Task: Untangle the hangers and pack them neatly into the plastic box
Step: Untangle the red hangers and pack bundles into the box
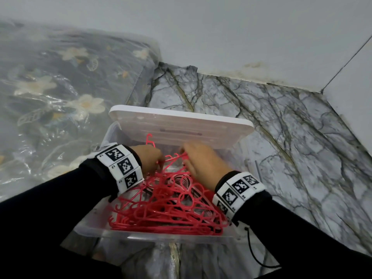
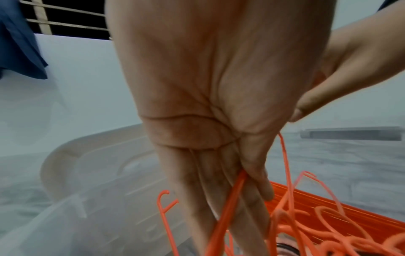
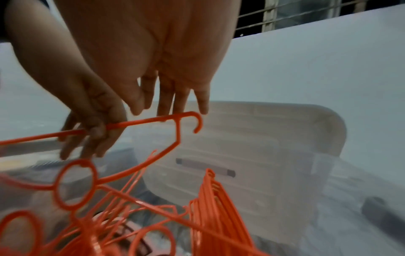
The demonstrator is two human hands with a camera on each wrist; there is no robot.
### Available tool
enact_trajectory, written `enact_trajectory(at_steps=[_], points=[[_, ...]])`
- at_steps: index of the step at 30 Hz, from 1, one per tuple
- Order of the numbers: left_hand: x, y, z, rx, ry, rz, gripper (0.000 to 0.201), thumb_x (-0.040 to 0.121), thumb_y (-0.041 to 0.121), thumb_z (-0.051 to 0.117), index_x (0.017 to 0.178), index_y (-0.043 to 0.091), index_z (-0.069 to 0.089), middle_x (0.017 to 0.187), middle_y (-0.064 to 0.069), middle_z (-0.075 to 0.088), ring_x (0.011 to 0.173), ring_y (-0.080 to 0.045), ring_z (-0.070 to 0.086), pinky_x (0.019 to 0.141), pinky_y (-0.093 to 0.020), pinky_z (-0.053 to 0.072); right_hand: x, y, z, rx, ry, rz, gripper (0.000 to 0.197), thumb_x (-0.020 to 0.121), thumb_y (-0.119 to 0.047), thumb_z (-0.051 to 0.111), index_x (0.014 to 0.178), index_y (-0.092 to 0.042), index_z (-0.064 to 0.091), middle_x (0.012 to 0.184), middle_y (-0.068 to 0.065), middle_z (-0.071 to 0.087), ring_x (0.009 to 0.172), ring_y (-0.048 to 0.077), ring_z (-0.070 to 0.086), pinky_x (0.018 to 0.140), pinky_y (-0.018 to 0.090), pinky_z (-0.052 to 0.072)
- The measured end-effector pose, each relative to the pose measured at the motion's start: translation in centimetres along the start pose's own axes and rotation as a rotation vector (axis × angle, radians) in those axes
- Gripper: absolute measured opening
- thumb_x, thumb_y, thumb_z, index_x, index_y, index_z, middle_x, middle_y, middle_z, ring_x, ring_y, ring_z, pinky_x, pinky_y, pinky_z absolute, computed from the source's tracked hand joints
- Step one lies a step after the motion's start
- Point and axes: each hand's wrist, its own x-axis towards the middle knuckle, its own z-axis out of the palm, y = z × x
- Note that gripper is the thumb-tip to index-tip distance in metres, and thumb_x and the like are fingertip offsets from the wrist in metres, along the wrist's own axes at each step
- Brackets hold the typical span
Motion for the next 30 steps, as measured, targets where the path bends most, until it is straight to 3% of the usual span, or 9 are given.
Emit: enact_trajectory(at_steps=[3,5,9,12,14,19,23,26,30], points=[[-0.1,-0.6,-0.5,-0.097,0.001,-0.047,0.024,0.093,0.003,0.044,0.104,0.007,0.065,0.103,-0.009,0.071,0.036,0.012,0.048,0.042,-0.003,0.035,-0.1,2.1,-0.9,-0.041,0.07,0.126,0.014,0.09,-0.011,0.046,0.102,-0.012,0.054,0.106,0.008,0.058,0.099,0.027,0.053,0.086,0.037,0.042],[0.0,-0.7,-0.7,-0.101,-0.017,-0.055,0.024,0.093,0.0,0.043,0.105,0.003,0.064,0.105,-0.012,0.071,0.03,0.013,0.044,0.038,-0.002,0.032,-0.5,3.0,-0.3,-0.057,-0.032,0.176,0.012,0.09,-0.013,0.045,0.095,-0.013,0.056,0.098,0.011,0.063,0.092,0.03,0.06,0.075,0.036,0.044],[0.1,-0.9,-1.2,-0.019,0.044,-0.126,0.019,0.092,0.005,0.053,0.109,0.008,0.062,0.107,-0.004,0.07,0.05,0.003,0.053,0.038,-0.009,0.031,-1.9,3.4,4.1,-0.152,-0.407,0.22,0.018,0.087,-0.011,0.049,0.099,-0.01,0.062,0.096,0.014,0.068,0.088,0.034,0.067,0.077,0.042,0.054],[0.0,-1.8,-1.0,0.031,0.138,-0.172,0.018,0.093,0.008,0.051,0.107,0.009,0.062,0.11,-0.006,0.068,0.093,-0.018,0.063,0.064,-0.018,0.036,-2.8,3.1,6.6,-0.09,-0.578,0.183,0.022,0.085,-0.026,0.057,0.104,-0.014,0.058,0.102,0.012,0.066,0.093,0.033,0.065,0.076,0.036,0.052],[-0.1,-2.2,-0.9,0.033,0.165,-0.193,0.016,0.093,0.009,0.051,0.104,0.009,0.062,0.109,-0.01,0.066,0.103,-0.025,0.061,0.075,-0.024,0.039,-2.6,2.8,7.3,-0.024,-0.658,0.189,0.036,0.087,-0.032,0.059,0.114,-0.01,0.052,0.11,0.016,0.063,0.099,0.034,0.061,0.072,0.031,0.042],[0.1,-2.2,-0.9,-0.198,0.067,-0.089,0.026,0.092,-0.006,0.037,0.077,0.011,0.05,0.074,-0.003,0.062,0.048,-0.009,0.064,0.045,-0.019,0.048,-2.2,1.4,7.4,0.057,-0.733,0.185,0.051,0.092,-0.026,0.055,0.133,-0.003,0.036,0.123,0.019,0.055,0.105,0.033,0.058,0.073,0.03,0.042],[0.1,-1.8,-0.7,-0.232,0.077,-0.116,0.023,0.094,-0.003,0.041,0.078,0.012,0.049,0.082,-0.001,0.064,0.081,-0.023,0.067,0.056,-0.02,0.048,-2.3,0.7,6.8,0.054,-0.751,0.138,0.047,0.094,-0.02,0.053,0.132,0.0,0.035,0.121,0.022,0.057,0.108,0.034,0.058,0.073,0.031,0.043],[0.3,-2.1,-0.8,-0.288,0.162,-0.107,0.019,0.092,-0.002,0.049,0.079,0.012,0.049,0.095,-0.009,0.071,0.072,-0.016,0.062,0.06,-0.016,0.046,-2.2,0.3,6.3,0.039,-0.813,0.136,0.044,0.089,-0.02,0.063,0.123,-0.002,0.042,0.11,0.019,0.058,0.096,0.03,0.058,0.069,0.029,0.04],[0.7,-2.0,-0.7,-0.519,0.286,-0.079,0.021,0.095,-0.002,0.036,0.087,0.01,0.052,0.085,-0.014,0.069,0.064,-0.025,0.066,0.058,-0.022,0.051,-1.8,0.1,6.0,0.094,-0.815,0.165,0.022,0.088,-0.021,0.064,0.097,-0.007,0.049,0.093,0.013,0.052,0.083,0.024,0.051,0.066,0.028,0.036]])
